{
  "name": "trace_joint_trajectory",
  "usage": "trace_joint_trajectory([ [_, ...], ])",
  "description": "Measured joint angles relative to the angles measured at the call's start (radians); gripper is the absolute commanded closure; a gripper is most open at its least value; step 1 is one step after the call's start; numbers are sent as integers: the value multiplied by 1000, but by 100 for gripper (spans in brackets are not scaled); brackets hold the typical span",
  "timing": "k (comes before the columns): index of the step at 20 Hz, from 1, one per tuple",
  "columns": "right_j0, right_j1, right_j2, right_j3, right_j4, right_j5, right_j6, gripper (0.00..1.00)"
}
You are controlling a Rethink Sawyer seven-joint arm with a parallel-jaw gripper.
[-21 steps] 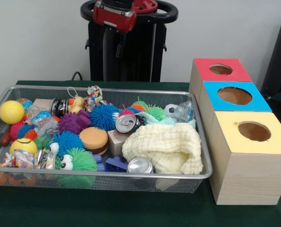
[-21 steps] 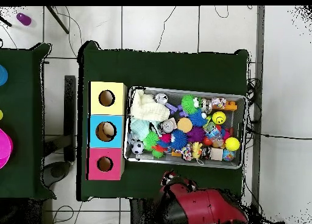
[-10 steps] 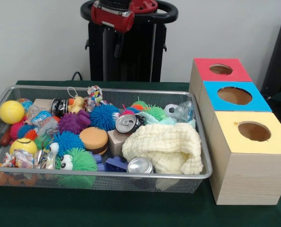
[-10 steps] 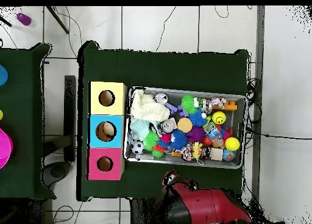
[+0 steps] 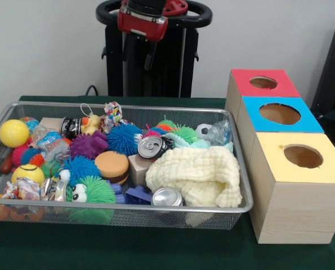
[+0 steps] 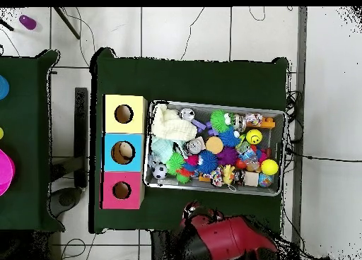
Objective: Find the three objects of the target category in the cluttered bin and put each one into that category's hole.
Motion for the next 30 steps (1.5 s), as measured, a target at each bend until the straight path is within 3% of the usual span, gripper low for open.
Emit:
trace_joint_trajectory([
  [15,12,-21,1,-60,-140,-79,0,0],
  [23,-76,-26,23,-61,-224,-157,0,0],
  [30,-109,-8,23,-67,-314,-248,0,0],
])
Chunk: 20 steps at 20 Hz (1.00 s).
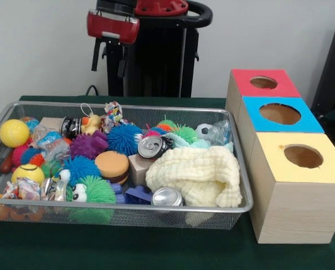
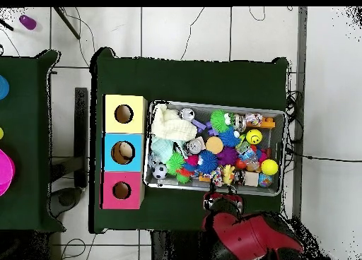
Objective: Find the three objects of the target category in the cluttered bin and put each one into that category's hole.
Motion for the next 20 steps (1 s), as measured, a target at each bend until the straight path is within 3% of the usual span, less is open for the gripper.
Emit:
trace_joint_trajectory([
  [6,7,40,-17,-21,-56,-82,0,0],
  [13,64,91,-87,-61,-56,-170,0,0],
  [20,70,118,-110,-75,-58,-199,0,0],
])
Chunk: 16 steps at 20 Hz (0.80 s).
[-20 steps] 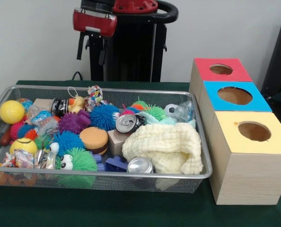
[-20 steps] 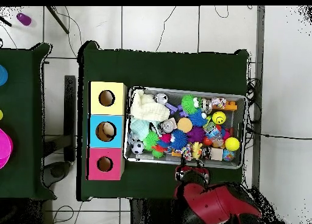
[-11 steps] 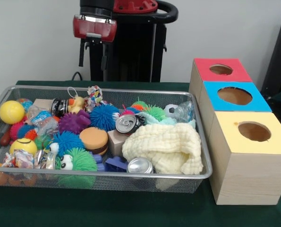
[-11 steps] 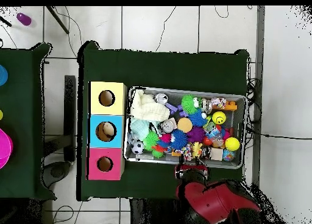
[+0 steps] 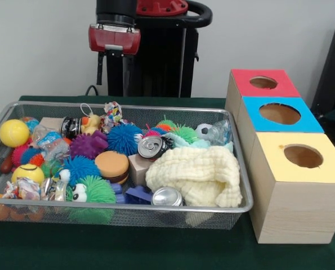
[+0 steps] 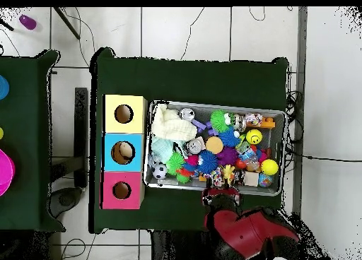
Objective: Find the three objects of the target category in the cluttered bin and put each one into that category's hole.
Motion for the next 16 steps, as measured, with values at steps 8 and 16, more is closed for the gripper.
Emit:
trace_joint_trajectory([
  [8,-46,-4,5,-5,-42,0,0,0],
  [16,-155,-22,94,-5,-113,3,0,0],
])
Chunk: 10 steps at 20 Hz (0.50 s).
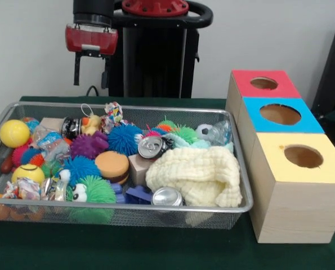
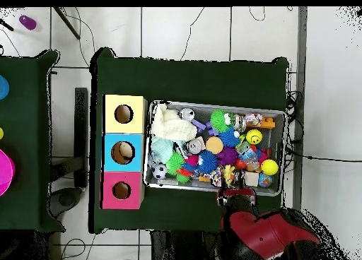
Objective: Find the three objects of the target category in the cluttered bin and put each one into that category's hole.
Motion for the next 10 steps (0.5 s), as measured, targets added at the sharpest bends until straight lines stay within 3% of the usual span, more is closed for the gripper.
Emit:
trace_joint_trajectory([
  [7,-72,-8,94,-1,-23,8,0,0],
  [10,-71,-8,99,-2,-24,8,0,0],
])
